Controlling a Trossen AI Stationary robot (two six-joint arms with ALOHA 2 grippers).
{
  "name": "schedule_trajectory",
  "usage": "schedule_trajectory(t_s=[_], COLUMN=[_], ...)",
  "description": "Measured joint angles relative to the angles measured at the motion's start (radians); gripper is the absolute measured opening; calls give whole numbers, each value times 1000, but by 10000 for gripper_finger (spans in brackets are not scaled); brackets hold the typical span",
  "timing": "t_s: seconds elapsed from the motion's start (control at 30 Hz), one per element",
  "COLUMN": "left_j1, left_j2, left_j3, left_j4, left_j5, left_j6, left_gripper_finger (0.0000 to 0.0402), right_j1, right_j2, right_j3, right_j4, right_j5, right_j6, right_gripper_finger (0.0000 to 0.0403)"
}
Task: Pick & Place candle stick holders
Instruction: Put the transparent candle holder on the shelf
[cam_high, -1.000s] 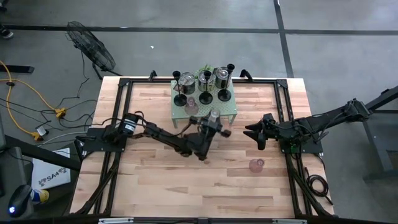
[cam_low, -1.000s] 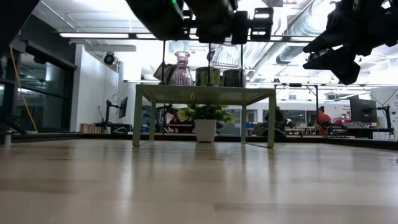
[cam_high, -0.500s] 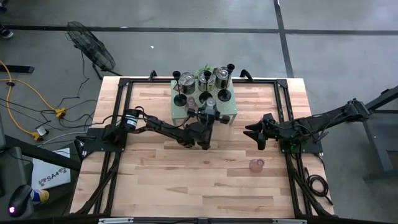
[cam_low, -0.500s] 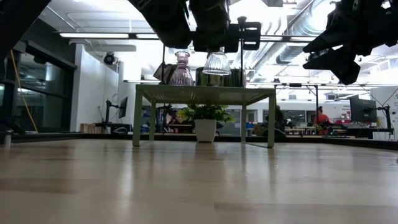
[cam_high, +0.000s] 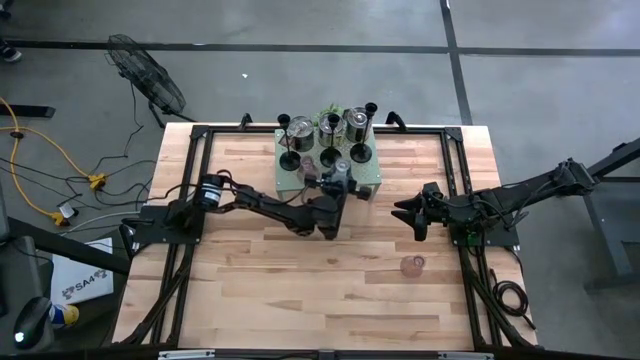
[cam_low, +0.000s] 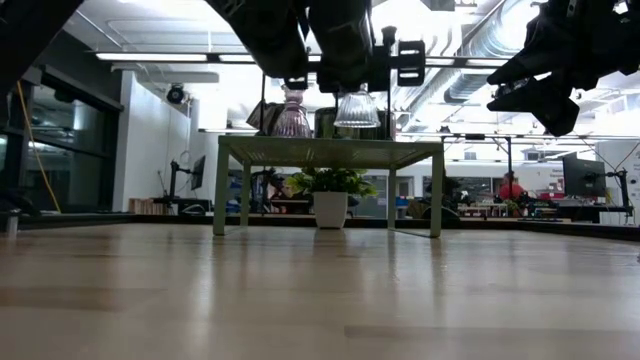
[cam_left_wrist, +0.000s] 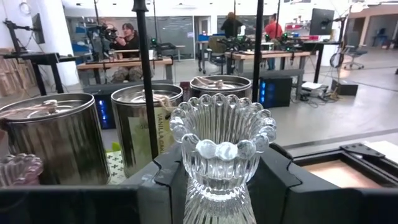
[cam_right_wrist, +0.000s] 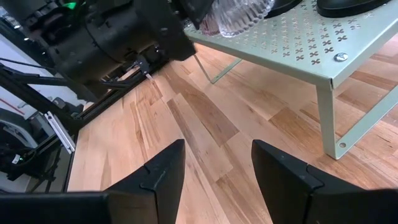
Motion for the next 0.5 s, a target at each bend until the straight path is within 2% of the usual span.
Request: schedule_trajectory(t_s=[0.5], left_j1=[30], left_j2=[-1], left_j3=[-1], left_j4=[-114], left_j5=[8], left_j6=[-102], left_gripper_finger=[121], right_j1=[0], right_j2=[0], right_j3=[0], right_j4=[0], right_j5=[0], right_j6=[0], right_gripper_finger=[178])
